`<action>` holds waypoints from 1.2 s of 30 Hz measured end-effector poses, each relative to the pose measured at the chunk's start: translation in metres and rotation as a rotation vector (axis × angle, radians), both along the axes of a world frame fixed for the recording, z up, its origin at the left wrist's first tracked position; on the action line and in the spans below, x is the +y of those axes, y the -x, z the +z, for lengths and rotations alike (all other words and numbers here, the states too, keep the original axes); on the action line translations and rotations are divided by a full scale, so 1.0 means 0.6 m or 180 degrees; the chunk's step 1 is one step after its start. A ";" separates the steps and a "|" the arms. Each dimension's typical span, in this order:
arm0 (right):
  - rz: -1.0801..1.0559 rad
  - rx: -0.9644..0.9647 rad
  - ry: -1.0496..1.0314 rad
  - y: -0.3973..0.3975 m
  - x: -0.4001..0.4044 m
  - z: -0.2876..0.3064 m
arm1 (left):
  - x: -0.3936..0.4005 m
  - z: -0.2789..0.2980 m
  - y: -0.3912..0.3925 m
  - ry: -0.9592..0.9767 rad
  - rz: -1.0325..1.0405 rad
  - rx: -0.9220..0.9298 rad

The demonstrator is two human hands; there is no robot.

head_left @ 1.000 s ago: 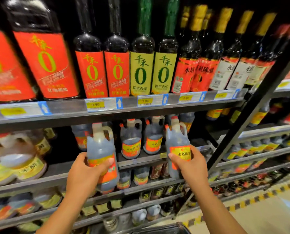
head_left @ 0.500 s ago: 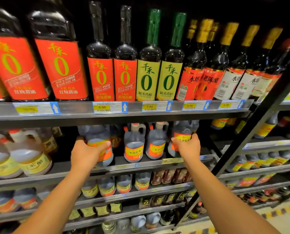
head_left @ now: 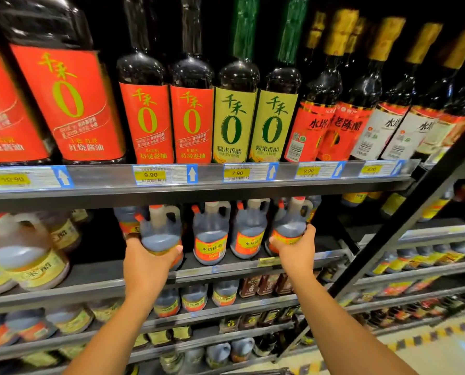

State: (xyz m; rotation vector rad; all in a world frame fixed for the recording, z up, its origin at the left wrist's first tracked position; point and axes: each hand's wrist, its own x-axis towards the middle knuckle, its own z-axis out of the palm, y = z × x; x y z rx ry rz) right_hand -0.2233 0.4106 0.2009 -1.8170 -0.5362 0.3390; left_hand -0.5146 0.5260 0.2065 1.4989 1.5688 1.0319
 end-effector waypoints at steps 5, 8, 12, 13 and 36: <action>0.0073 0.0000 0.0202 0.000 -0.004 0.003 | 0.008 0.000 0.010 -0.0025 -0.0123 0.0337; -0.0043 -0.0115 0.0147 0.023 -0.019 0.013 | 0.014 0.001 0.015 -0.0027 -0.0217 0.0386; -0.0253 -0.0900 -0.0189 0.091 -0.056 0.041 | 0.023 -0.006 0.022 -0.0046 -0.0298 0.0491; -0.0058 -0.1033 -0.0215 0.109 -0.055 0.057 | 0.023 -0.003 0.022 -0.0067 -0.0318 0.0513; 0.0828 -0.1145 0.1152 0.243 0.127 0.175 | 0.042 -0.011 0.070 -0.0289 -0.0960 0.0572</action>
